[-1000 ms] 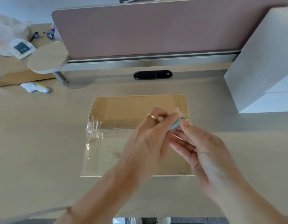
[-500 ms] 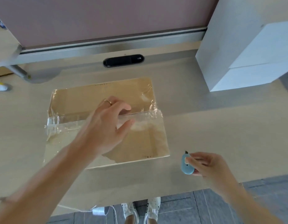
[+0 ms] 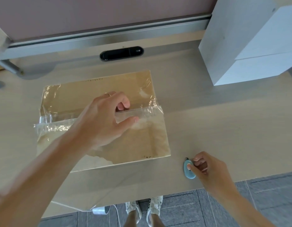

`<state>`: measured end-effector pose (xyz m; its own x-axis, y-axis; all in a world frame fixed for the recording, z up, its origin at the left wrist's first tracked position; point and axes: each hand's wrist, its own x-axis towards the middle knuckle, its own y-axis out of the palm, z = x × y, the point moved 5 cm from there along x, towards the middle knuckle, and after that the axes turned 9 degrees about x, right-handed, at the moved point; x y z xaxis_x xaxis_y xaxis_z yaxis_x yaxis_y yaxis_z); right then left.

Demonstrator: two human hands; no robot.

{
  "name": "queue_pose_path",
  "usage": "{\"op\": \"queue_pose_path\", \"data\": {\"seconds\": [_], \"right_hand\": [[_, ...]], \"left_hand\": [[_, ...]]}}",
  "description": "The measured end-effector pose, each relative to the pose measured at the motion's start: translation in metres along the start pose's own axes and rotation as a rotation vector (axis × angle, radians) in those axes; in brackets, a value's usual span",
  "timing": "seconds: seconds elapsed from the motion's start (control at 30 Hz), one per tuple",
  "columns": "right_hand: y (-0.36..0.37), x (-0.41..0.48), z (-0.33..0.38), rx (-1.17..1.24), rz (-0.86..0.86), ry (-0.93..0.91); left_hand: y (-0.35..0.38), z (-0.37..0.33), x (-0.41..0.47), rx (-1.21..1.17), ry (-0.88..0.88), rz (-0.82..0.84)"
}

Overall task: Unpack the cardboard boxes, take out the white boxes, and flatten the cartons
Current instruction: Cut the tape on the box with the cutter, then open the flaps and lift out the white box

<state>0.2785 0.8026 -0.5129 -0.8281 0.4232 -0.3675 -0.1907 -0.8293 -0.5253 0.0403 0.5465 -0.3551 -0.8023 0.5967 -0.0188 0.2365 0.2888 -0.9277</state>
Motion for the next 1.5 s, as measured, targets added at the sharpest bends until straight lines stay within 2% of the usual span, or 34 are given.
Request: {"op": "queue_pose_path", "data": {"seconds": [0.2,0.3,0.37,0.43,0.5,0.6,0.67,0.73,0.8,0.9,0.97,1.03,1.1,1.2,1.37,1.5], "right_hand": [[-0.007,0.003,0.026,-0.105,-0.141,-0.081],[-0.017,0.01,0.072,0.07,-0.225,-0.178],[-0.022,0.019,0.114,0.23,-0.196,-0.229],[-0.021,0.029,0.161,0.405,-0.01,-0.267],[-0.013,0.031,0.206,0.491,0.276,-0.29],[0.014,0.018,0.236,0.255,0.665,-0.297],[0.033,0.006,0.233,-0.02,0.768,-0.347],[0.043,-0.001,0.226,-0.224,0.69,-0.474],[0.046,-0.006,0.226,-0.289,0.578,-0.601],[0.056,-0.013,0.223,-0.368,0.527,-0.716],[0.063,-0.015,0.225,-0.401,0.518,-0.729],[0.068,-0.013,0.229,-0.418,0.503,-0.718],[0.071,-0.009,0.235,-0.433,0.459,-0.709],[0.077,-0.003,0.239,-0.495,0.383,-0.696],[0.071,0.0,0.252,-0.467,0.253,-0.751],[0.065,0.035,0.292,-0.396,0.117,-0.763]], "left_hand": [[-0.023,-0.009,0.0,-0.032,0.037,0.065],[-0.052,-0.013,-0.005,-0.16,0.001,0.145],[-0.069,-0.015,-0.012,-0.333,-0.03,0.287],[-0.075,-0.011,-0.027,-0.526,-0.098,0.499],[-0.072,-0.001,-0.05,-0.567,-0.187,0.706],[-0.061,0.021,-0.084,-0.342,-0.271,0.871],[-0.05,0.036,-0.099,-0.128,-0.262,0.89],[-0.038,0.048,-0.107,-0.043,-0.273,0.827],[-0.027,0.055,-0.109,-0.013,-0.295,0.71],[-0.018,0.056,-0.106,0.084,-0.217,0.567],[-0.014,0.058,-0.106,0.076,-0.182,0.522],[-0.016,0.062,-0.104,-0.027,-0.196,0.45],[-0.024,0.066,-0.099,-0.12,-0.197,0.249],[-0.034,0.066,-0.095,0.02,-0.063,-0.08],[-0.034,0.07,-0.102,0.191,0.191,-0.304],[-0.058,0.094,-0.06,0.14,-0.002,-0.363]]}}
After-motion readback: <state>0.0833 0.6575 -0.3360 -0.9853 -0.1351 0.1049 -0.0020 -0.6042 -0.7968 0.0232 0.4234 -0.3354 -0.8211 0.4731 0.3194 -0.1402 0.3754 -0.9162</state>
